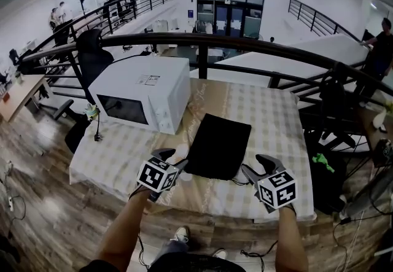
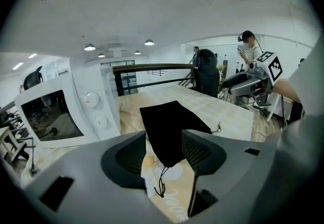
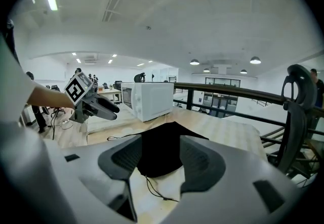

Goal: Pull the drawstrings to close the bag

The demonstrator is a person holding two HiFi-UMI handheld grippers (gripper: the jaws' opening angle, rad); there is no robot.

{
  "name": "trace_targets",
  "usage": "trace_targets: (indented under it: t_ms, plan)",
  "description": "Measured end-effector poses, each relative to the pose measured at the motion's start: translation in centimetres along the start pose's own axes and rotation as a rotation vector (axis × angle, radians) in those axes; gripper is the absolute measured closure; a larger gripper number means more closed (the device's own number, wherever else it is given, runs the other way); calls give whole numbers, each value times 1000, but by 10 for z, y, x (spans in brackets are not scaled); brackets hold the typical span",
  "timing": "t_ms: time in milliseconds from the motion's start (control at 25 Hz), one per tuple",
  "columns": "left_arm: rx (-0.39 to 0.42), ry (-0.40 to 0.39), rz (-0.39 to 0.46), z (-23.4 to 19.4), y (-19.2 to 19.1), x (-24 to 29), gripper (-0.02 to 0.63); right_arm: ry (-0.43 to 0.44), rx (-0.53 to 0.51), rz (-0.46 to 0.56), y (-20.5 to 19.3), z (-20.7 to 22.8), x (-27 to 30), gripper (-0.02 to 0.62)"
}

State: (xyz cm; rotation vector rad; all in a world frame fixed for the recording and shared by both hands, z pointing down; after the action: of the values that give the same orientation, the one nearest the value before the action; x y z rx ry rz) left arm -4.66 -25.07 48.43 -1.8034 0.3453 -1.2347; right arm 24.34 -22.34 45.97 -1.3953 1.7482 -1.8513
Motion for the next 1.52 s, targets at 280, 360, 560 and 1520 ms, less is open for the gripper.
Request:
trace_targets:
  t_ms: [280, 360, 560, 1520]
  plan:
    - [70, -70, -150, 5, -37, 22, 373, 74, 7, -81, -30, -13, 14, 360]
    - [77, -74, -184, 4, -46, 26, 373, 101, 17, -99, -38, -17, 18, 362]
    - [108, -73, -269, -3, -64, 35, 371, 137, 19, -146, -54, -27, 29, 364]
    - [186, -161, -432, -24, -86, 76, 436, 234, 35, -340, -113, -43, 78, 436]
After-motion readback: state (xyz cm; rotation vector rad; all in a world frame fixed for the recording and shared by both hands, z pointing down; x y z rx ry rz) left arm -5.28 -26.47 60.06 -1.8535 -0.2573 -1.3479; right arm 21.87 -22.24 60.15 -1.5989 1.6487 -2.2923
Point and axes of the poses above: the fingertips, and each gripper's own axes: x forward along the fingers, z to its right, y out of its top, the point moved 7 cm from there along -x, backward along the fingers, and after that the axes turned 9 degrees about -x, right-handed, at the moved point
